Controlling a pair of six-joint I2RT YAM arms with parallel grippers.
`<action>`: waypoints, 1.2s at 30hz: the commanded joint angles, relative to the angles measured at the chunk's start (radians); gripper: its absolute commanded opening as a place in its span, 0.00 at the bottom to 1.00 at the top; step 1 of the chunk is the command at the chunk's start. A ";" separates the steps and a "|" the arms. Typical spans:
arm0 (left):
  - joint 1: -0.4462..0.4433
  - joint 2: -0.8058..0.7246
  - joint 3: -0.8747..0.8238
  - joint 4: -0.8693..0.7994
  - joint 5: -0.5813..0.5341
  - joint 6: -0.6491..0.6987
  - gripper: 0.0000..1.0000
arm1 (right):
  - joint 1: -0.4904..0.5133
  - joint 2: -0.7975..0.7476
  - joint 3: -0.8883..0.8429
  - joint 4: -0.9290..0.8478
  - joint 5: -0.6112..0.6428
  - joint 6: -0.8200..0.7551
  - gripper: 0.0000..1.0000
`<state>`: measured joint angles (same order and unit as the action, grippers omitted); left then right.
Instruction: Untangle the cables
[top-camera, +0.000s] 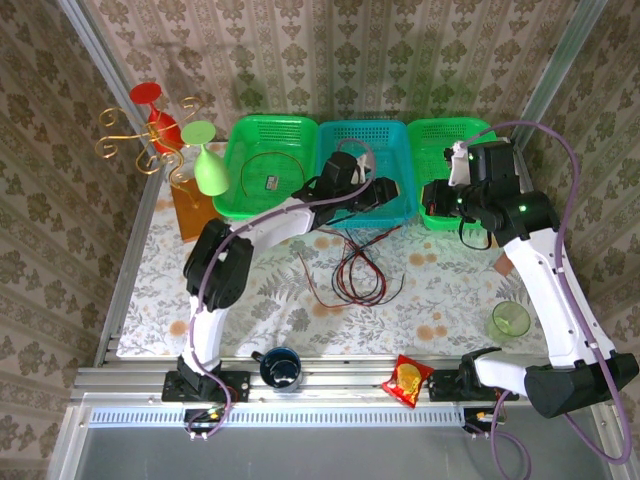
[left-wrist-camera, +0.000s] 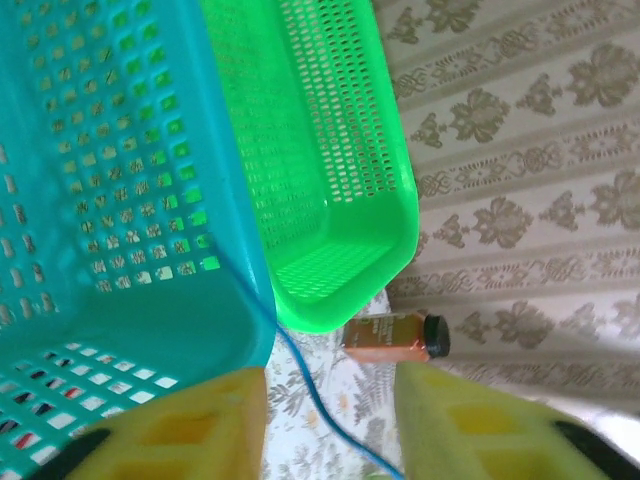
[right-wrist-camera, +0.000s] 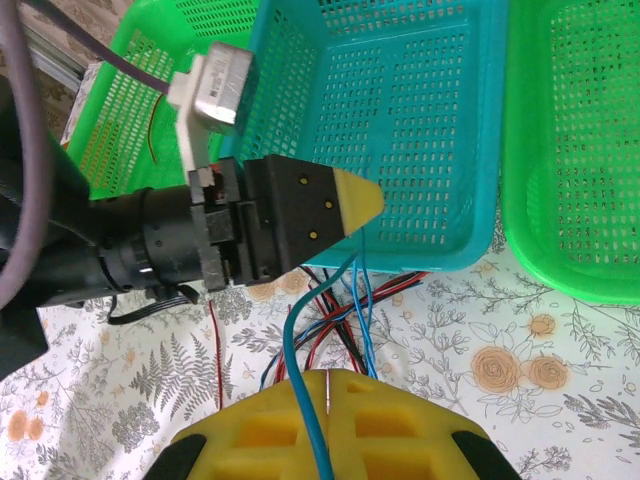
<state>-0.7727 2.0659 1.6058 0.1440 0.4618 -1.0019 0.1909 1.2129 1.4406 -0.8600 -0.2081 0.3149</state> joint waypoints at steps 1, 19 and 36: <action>-0.002 -0.035 -0.019 0.077 -0.009 -0.004 0.12 | 0.006 -0.022 0.034 -0.003 0.002 -0.008 0.00; 0.086 -0.238 -0.293 0.120 -0.106 0.021 0.00 | -0.034 -0.055 0.026 -0.043 0.360 -0.024 0.00; 0.144 -0.336 -0.373 0.052 -0.132 0.065 0.00 | -0.159 -0.075 0.010 -0.025 0.369 -0.033 0.00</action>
<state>-0.6376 1.7618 1.2201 0.2222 0.3500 -0.9749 0.0532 1.1538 1.4555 -0.8963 0.1356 0.2913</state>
